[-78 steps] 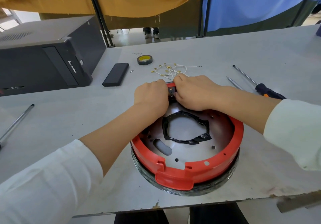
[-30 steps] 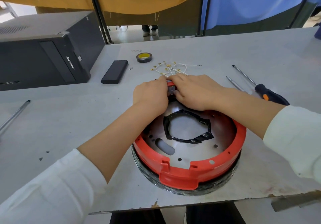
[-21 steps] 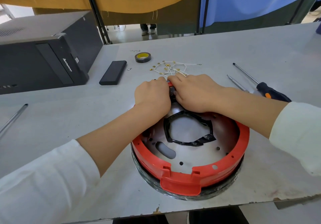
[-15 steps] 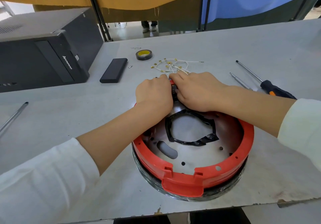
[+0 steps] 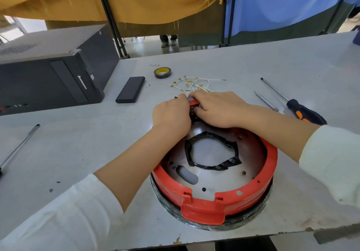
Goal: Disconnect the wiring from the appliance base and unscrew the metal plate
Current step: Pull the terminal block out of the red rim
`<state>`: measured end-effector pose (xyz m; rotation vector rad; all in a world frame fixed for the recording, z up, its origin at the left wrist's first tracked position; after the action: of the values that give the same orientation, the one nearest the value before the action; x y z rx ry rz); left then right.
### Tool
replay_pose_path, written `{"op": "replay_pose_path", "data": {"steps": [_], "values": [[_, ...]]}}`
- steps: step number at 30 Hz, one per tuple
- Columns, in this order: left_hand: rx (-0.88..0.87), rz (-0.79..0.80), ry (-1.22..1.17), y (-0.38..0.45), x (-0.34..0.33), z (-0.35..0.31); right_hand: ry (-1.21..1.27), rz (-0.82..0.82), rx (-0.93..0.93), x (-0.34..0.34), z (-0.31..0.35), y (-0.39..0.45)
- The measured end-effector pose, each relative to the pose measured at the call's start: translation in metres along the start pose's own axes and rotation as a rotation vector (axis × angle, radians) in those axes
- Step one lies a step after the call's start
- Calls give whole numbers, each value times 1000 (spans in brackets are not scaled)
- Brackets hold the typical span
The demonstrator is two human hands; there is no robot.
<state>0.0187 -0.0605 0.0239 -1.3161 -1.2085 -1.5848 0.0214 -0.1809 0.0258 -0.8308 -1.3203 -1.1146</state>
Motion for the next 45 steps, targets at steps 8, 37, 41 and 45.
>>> {"op": "replay_pose_path", "data": {"steps": [8, 37, 41, 45], "values": [[45, 13, -128, -4, 2, 7, 439, 225, -243, 14, 8, 16], [44, 55, -185, -19, 11, 12, 113, 472, -203, -8, 3, 104], [38, 57, -173, -19, 11, 12, 155, 470, -185, -20, 5, 106], [33, 59, -147, -19, 11, 11, 231, 428, -162, -21, 8, 110]]}}
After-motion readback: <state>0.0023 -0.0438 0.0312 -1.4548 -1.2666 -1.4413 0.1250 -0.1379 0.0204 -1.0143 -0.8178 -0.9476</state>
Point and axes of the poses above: each hand's wrist, its own y-axis towards the middle knuckle, its own x-axis out of the back of the hand, z = x × y, the point moved 3 cm from there along y, towards the middle knuckle, and after that the axes turned 3 degrees about -x, right-handed, at the moved point
